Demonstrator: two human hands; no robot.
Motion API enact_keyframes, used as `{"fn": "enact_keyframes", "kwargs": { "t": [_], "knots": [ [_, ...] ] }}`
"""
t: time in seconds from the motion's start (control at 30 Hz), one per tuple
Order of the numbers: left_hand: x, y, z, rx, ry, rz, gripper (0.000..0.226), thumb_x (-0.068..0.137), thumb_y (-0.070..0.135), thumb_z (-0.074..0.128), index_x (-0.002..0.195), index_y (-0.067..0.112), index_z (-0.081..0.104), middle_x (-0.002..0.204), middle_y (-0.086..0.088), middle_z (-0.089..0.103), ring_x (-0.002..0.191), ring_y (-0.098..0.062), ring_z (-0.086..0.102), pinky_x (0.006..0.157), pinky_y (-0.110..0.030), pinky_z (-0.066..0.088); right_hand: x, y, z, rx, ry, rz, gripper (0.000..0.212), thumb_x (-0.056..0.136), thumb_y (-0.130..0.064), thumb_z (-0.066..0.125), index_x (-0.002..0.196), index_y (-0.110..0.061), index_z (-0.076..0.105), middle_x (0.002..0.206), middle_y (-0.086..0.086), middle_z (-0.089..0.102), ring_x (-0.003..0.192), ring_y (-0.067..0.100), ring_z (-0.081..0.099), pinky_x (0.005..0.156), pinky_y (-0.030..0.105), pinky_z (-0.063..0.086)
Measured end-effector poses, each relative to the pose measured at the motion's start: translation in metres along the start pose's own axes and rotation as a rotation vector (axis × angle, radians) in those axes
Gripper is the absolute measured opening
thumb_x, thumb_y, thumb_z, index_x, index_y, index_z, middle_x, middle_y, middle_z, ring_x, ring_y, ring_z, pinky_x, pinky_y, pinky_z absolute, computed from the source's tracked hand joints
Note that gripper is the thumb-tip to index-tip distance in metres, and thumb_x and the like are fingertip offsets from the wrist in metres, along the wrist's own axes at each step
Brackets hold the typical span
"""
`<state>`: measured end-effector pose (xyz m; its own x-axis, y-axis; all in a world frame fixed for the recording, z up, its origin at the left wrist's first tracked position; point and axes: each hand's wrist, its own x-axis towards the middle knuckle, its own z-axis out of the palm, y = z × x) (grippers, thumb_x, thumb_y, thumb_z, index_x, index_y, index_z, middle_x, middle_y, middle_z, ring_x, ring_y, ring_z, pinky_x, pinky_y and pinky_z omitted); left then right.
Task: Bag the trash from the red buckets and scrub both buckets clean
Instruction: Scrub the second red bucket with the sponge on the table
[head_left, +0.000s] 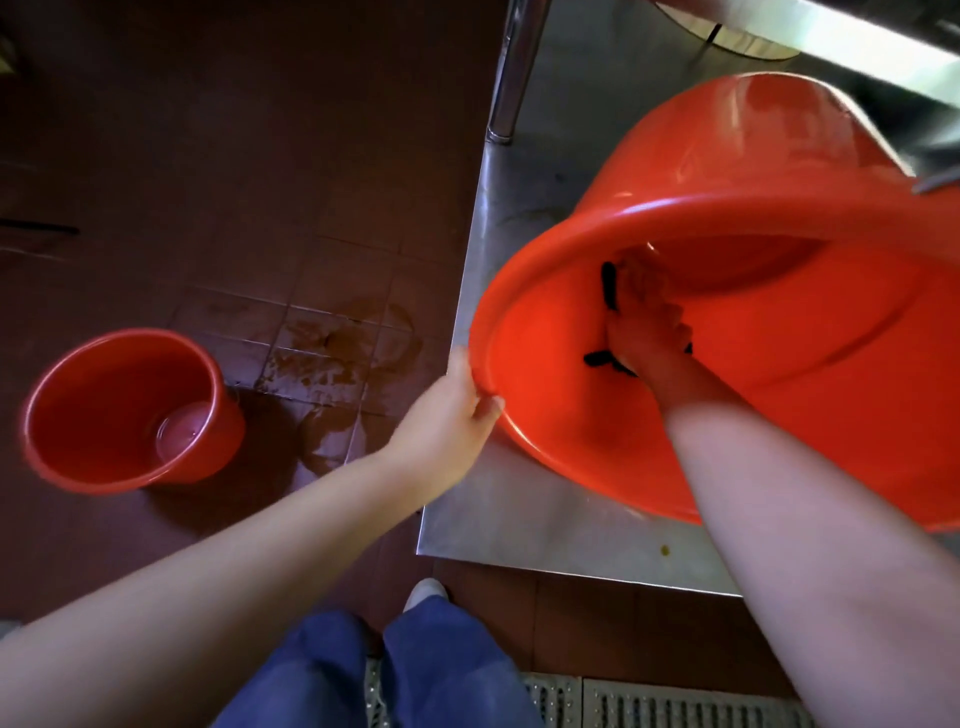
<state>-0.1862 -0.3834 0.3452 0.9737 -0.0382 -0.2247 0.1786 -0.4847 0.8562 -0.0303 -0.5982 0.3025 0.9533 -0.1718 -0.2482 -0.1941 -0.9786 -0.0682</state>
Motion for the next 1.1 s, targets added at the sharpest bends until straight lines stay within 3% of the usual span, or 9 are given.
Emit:
{"fn": "enact_keyframes", "kwargs": {
  "t": [0.1, 0.2, 0.33, 0.57, 0.63, 0.7, 0.8, 0.97, 1.1],
  "knots": [
    [-0.003, -0.001, 0.005, -0.013, 0.002, -0.052, 0.025, 0.095, 0.02, 0.046, 0.105, 0.022, 0.023, 0.098, -0.01, 0.059, 0.09, -0.03, 0.06, 0.073, -0.038, 0.045, -0.049, -0.016, 0.012, 0.118, 0.078, -0.141, 0.06, 0.098, -0.031, 0.029, 0.15, -0.035, 0.0, 0.16, 0.0, -0.005, 0.143, 0.031, 0.015, 0.112, 0.046, 0.021],
    [-0.001, 0.003, 0.004, 0.018, 0.048, -0.034, 0.027, 0.094, 0.018, 0.047, 0.1, 0.02, 0.02, 0.098, -0.015, 0.059, 0.091, -0.037, 0.058, 0.07, -0.039, 0.042, -0.133, -0.036, 0.032, 0.222, 0.017, -0.164, 0.059, 0.099, -0.029, 0.035, 0.15, -0.037, 0.007, 0.16, -0.002, -0.004, 0.136, 0.037, 0.022, 0.107, 0.046, 0.022],
    [0.0, 0.011, -0.005, 0.031, 0.062, -0.025, 0.023, 0.095, 0.019, 0.046, 0.096, 0.018, 0.023, 0.085, -0.005, 0.054, 0.084, -0.036, 0.056, 0.069, -0.041, 0.043, -0.194, -0.043, 0.042, 0.294, 0.163, -0.304, 0.056, 0.09, -0.028, 0.037, 0.146, -0.034, 0.031, 0.156, -0.002, 0.02, 0.118, 0.028, 0.032, 0.098, 0.044, 0.029],
    [0.003, 0.027, -0.05, 0.16, 0.199, 0.19, 0.025, 0.095, 0.023, 0.047, 0.114, 0.019, 0.03, 0.073, 0.009, 0.047, 0.07, -0.024, 0.05, 0.061, -0.034, 0.033, -0.054, -0.018, 0.017, -0.009, 0.231, -0.159, 0.062, 0.095, -0.02, 0.036, 0.15, -0.037, 0.013, 0.159, -0.006, 0.013, 0.121, 0.036, 0.042, 0.095, 0.044, 0.038],
    [0.001, 0.031, -0.056, 0.178, 0.206, 0.246, 0.03, 0.094, 0.024, 0.049, 0.119, 0.02, 0.032, 0.074, 0.01, 0.049, 0.073, -0.022, 0.052, 0.065, -0.037, 0.039, -0.006, -0.004, 0.007, -0.022, 0.123, -0.172, 0.06, 0.096, -0.026, 0.034, 0.151, -0.034, 0.011, 0.159, -0.004, 0.011, 0.132, 0.036, 0.033, 0.104, 0.05, 0.033],
    [0.001, 0.027, -0.053, 0.096, 0.219, 0.258, 0.03, 0.093, 0.024, 0.051, 0.119, 0.021, 0.036, 0.076, 0.009, 0.052, 0.075, -0.018, 0.055, 0.068, -0.037, 0.044, 0.026, 0.005, 0.002, -0.057, 0.012, -0.207, 0.066, 0.097, -0.029, 0.042, 0.152, -0.031, 0.005, 0.159, -0.006, 0.001, 0.144, 0.027, 0.009, 0.114, 0.054, 0.016],
    [0.001, 0.013, -0.036, -0.029, 0.158, 0.108, 0.027, 0.091, 0.022, 0.055, 0.11, 0.019, 0.035, 0.075, 0.008, 0.052, 0.07, -0.013, 0.055, 0.062, -0.031, 0.041, 0.033, 0.003, 0.001, -0.101, 0.003, -0.185, 0.077, 0.095, -0.024, 0.053, 0.151, -0.031, 0.001, 0.16, -0.005, -0.004, 0.146, 0.024, 0.0, 0.114, 0.054, 0.014],
    [-0.004, 0.003, -0.019, -0.015, 0.057, -0.038, 0.027, 0.093, 0.02, 0.049, 0.101, 0.022, 0.023, 0.086, -0.004, 0.059, 0.077, -0.022, 0.059, 0.065, -0.036, 0.046, -0.037, -0.029, 0.007, 0.123, 0.114, -0.243, 0.06, 0.095, -0.028, 0.038, 0.15, -0.034, 0.015, 0.16, -0.004, 0.01, 0.137, 0.032, 0.031, 0.106, 0.043, 0.032],
    [-0.002, 0.011, -0.023, 0.069, 0.095, 0.033, 0.03, 0.093, 0.02, 0.05, 0.096, 0.022, 0.02, 0.075, 0.004, 0.049, 0.074, -0.028, 0.053, 0.062, -0.035, 0.035, -0.15, -0.053, 0.026, 0.383, 0.186, -0.24, 0.056, 0.089, -0.027, 0.036, 0.144, -0.036, 0.034, 0.157, -0.004, 0.023, 0.121, 0.031, 0.037, 0.096, 0.038, 0.028]
  ]
}}
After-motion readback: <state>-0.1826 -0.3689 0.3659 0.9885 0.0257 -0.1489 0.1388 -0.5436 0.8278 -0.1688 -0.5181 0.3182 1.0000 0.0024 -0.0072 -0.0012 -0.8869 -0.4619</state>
